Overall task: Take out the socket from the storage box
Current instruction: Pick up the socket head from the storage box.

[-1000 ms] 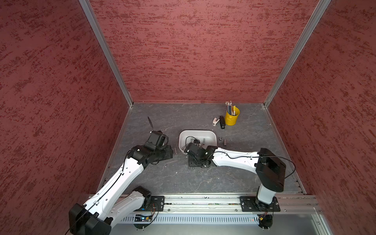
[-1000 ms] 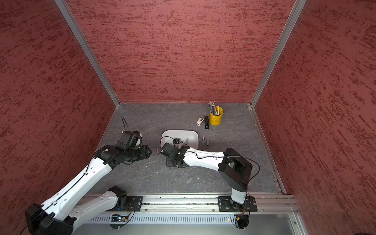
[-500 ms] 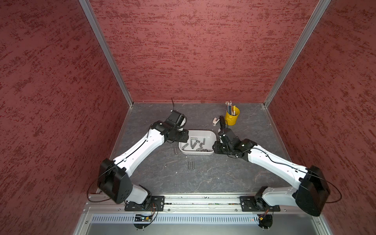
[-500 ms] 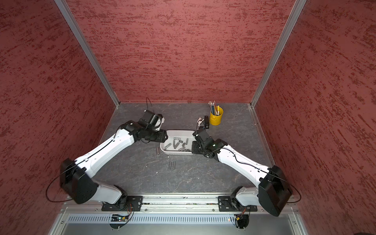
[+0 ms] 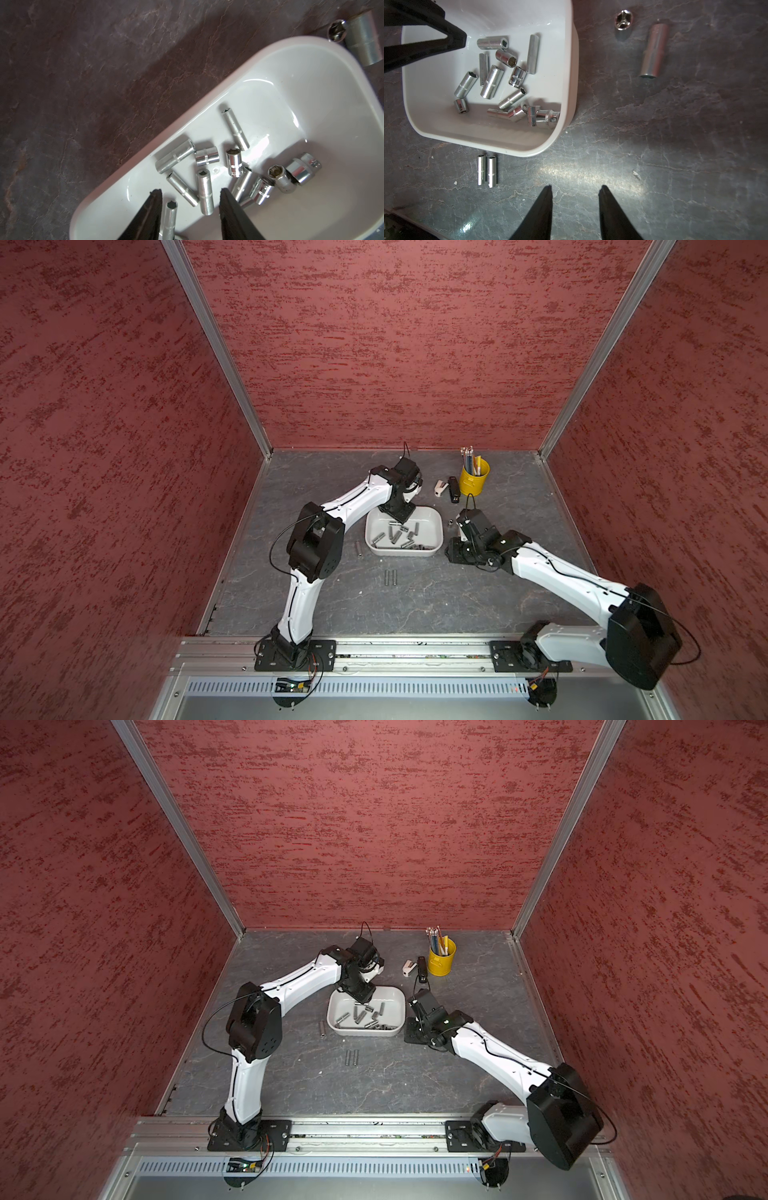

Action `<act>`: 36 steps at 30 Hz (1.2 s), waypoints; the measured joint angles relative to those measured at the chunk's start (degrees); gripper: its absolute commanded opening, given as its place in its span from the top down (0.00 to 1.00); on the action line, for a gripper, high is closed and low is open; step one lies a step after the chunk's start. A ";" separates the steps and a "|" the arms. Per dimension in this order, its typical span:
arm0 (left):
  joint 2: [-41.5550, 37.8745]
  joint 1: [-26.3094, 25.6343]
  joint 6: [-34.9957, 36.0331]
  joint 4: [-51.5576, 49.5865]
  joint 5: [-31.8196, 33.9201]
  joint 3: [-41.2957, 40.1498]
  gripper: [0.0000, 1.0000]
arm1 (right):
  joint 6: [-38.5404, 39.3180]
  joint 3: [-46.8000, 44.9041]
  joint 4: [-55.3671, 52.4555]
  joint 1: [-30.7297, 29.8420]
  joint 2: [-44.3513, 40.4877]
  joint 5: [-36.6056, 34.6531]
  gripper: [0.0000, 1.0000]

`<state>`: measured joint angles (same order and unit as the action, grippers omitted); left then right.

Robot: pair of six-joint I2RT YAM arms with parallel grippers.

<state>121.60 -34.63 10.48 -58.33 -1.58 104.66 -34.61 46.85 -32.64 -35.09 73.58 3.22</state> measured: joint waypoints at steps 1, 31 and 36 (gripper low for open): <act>0.59 0.24 0.94 -0.55 -0.04 0.76 0.54 | 0.02 0.00 0.00 0.00 0.00 0.09 0.60; 7.52 1.57 12.44 -1.20 0.24 2.10 0.73 | 1.66 0.00 -2.05 0.07 -0.20 0.39 0.60; 8.09 1.57 13.20 -0.61 0.46 2.08 0.74 | 1.66 0.00 -2.12 0.07 -0.20 0.44 0.60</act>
<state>129.69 -33.06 23.68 -58.94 -1.13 106.74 -32.95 46.85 -34.76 -35.03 73.38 3.66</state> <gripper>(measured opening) 0.267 0.404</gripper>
